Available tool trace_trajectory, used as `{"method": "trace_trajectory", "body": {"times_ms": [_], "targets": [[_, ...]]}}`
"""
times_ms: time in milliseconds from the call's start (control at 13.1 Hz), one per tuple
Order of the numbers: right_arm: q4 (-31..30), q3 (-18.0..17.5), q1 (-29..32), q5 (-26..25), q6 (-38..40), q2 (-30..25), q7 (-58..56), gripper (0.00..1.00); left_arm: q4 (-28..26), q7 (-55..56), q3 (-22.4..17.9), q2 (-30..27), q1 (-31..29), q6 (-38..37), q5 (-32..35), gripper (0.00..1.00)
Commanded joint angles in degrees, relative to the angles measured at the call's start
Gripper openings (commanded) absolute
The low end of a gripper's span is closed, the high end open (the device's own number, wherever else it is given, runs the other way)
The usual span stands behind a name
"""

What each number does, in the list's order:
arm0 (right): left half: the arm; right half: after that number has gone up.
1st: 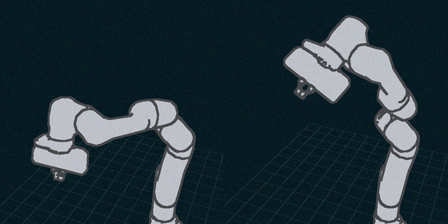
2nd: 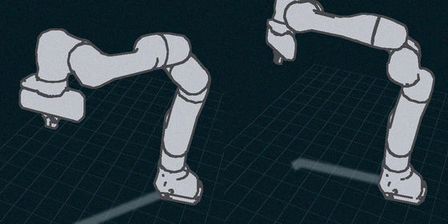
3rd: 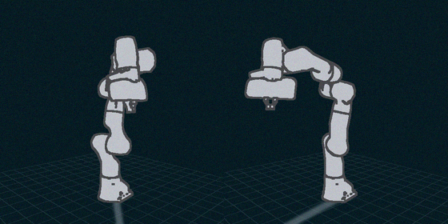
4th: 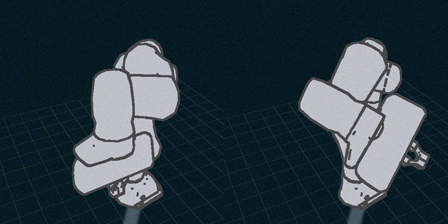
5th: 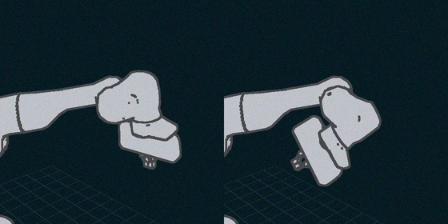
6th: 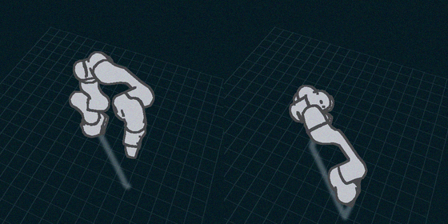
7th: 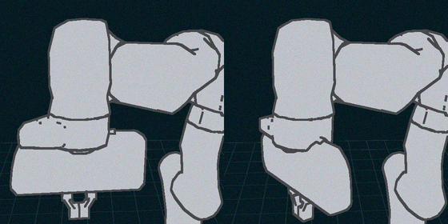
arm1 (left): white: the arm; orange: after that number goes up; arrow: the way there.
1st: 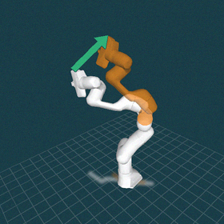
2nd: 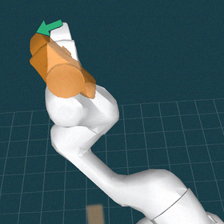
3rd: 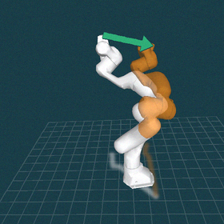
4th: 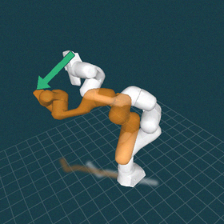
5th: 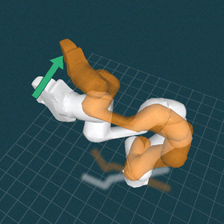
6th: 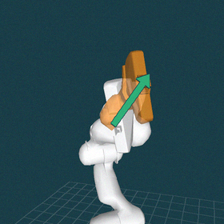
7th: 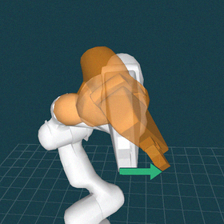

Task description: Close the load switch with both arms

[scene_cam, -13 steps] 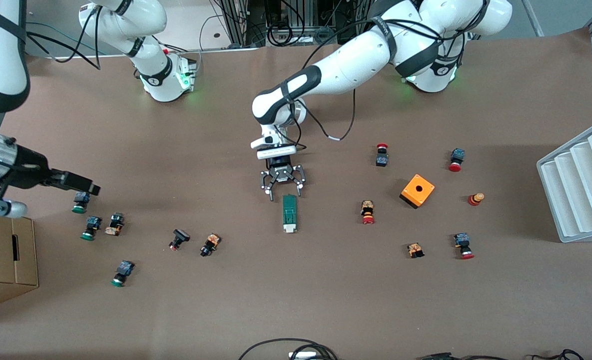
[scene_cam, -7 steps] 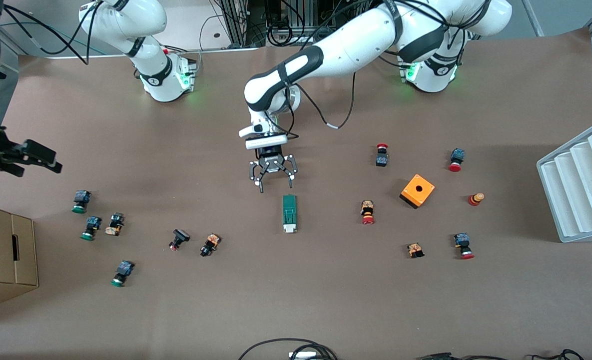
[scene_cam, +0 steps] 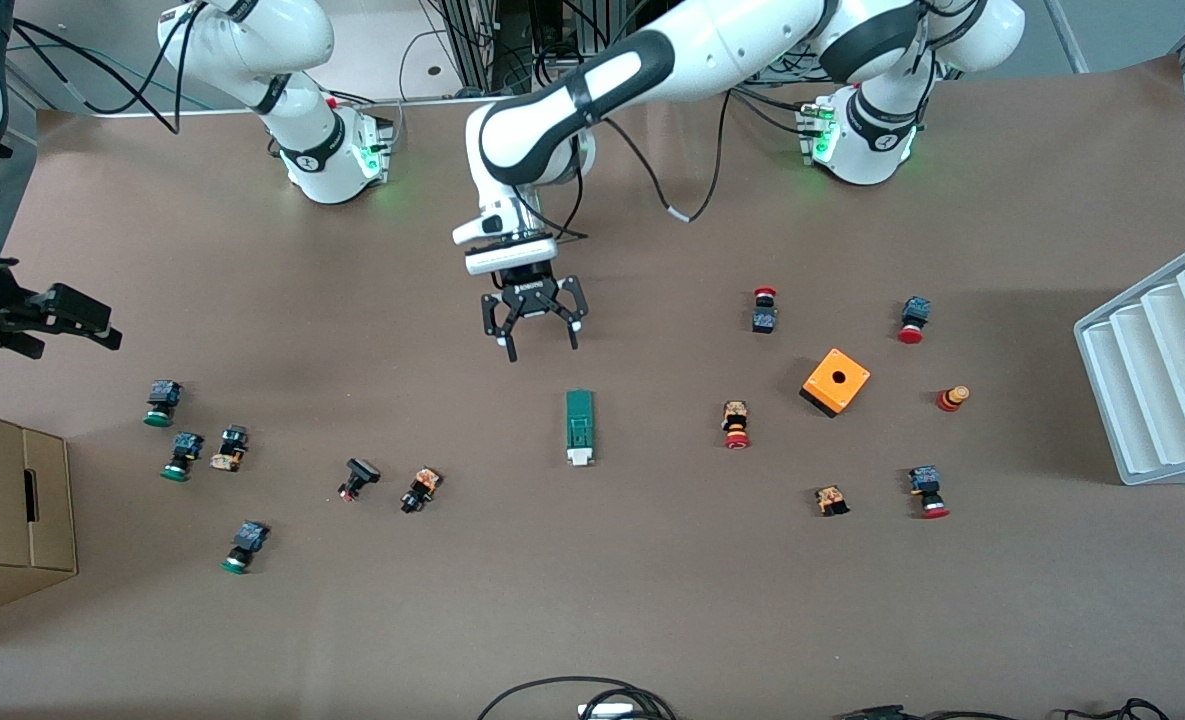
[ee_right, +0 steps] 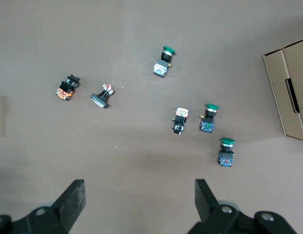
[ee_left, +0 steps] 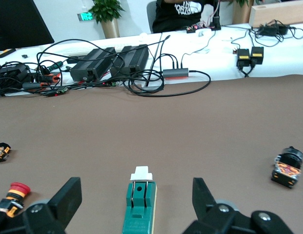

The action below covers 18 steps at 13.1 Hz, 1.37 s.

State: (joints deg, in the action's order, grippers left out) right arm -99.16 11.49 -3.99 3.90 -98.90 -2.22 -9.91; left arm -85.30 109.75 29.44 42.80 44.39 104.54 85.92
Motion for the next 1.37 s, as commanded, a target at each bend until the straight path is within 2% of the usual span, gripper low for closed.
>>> {"method": "trace_trajectory", "body": {"times_ms": [0,533,762,1143,1295], "targets": [[1.7,0.1,-0.1,-1.3,-0.5,0.5,-0.3,1.00,-1.0,-6.7,-0.6,-4.8,-0.6,1.6,-5.7,1.00],[1.8,0.2,0.3,-1.3,-0.9,0.8,-0.5,1.00,-0.8,-28.4,-0.7,-16.8,-4.2,4.4,-23.0,1.00],[1.8,0.1,-0.3,-1.2,-1.0,1.3,0.1,1.00,-1.0,-39.7,-0.8,-22.7,-7.7,4.4,-31.8,1.00],[1.9,0.0,-0.4,-1.3,-1.2,1.3,0.0,1.00,-0.9,-51.0,-0.9,-27.8,-10.9,4.4,-41.0,1.00],[1.9,0.0,-0.5,-1.3,-1.2,1.3,-0.1,1.00,-0.9,-55.3,-0.9,-30.4,-14.6,4.4,-45.1,1.00]]}}
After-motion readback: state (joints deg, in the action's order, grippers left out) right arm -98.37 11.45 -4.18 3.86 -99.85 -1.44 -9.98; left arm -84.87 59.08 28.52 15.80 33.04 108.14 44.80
